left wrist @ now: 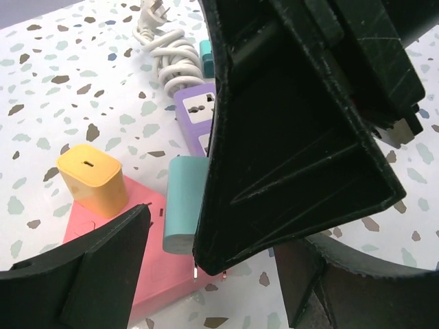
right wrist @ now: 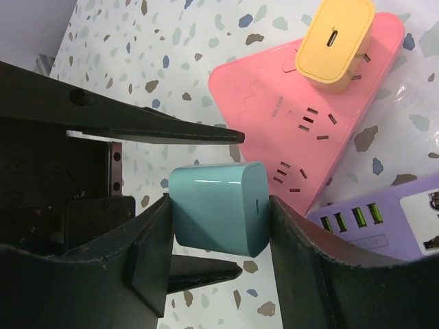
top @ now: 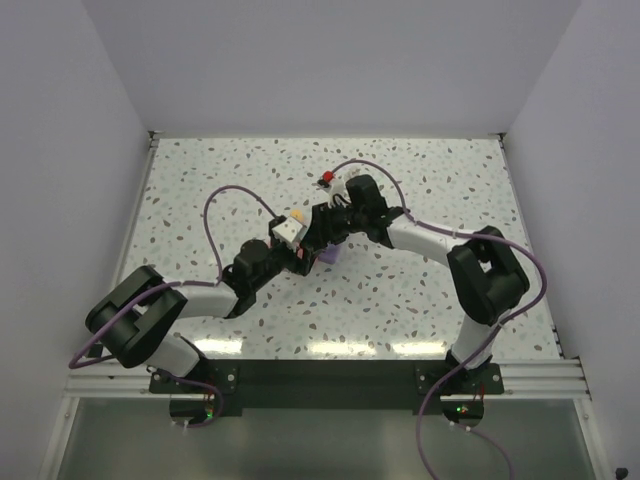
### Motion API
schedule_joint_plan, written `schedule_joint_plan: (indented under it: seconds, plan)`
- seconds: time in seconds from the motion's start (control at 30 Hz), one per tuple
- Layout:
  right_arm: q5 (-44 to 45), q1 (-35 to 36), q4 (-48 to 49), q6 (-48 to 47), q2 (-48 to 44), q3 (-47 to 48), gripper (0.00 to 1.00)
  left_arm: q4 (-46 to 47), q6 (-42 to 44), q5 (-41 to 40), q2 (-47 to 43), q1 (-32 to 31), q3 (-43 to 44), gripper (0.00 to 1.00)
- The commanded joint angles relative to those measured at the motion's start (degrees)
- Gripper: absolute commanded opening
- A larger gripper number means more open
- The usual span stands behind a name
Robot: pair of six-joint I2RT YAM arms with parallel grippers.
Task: Insert the plug
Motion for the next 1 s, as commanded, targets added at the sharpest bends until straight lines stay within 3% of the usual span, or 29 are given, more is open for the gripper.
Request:
schedule_joint_plan:
  seconds: [0.0, 0.1, 0.2, 0.23, 0.3, 0.37, 0.53, 0.77, 0.97]
  plan:
    - [-2.7, 0.6, 0.4, 0.1, 0.8, 2.5, 0.35, 5.4, 2.1, -0.9, -0.5, -0.5, 0.6, 0.75]
    - [-3.0, 0.7, 0.3, 0.1, 0.8, 2.7, 0.35, 5.6, 2.5, -0.8, -0.3, -0.5, 0.6, 0.68]
    - [-3.2, 0.7, -0.2, -0.4, 0.9, 2.9, 0.35, 6.2, 2.9, -0.7, 0.1, -0.5, 0.3, 0.48]
    - [-3.3, 0.7, -0.3, -0.5, 0.8, 2.9, 0.35, 6.5, 3.0, -0.4, 0.2, -0.5, 0.2, 0.35]
    - [-3.6, 0.9, -0.2, -0.4, 0.9, 2.9, 0.37, 6.6, 3.2, 0.0, 0.2, -0.5, 0.1, 0.23]
    - [-3.9, 0.8, 0.4, 0.0, 0.9, 2.9, 0.39, 6.7, 3.3, 0.0, 0.4, -0.5, 0.0, 0.0]
    - [-5.1, 0.8, 1.0, 0.7, 1.4, 3.2, 0.42, 8.2, 3.5, -0.3, 0.3, -0.5, -0.9, 0.0]
    - [-6.6, 0.8, 3.6, 2.8, 0.5, 2.3, 0.67, 10.5, 3.8, -0.2, -0.1, -0.6, -2.5, 0.0]
    - [-8.0, 0.7, 6.8, 5.4, 0.8, 1.5, 0.74, 12.0, 3.9, -0.5, -1.1, -0.7, -3.7, 0.0]
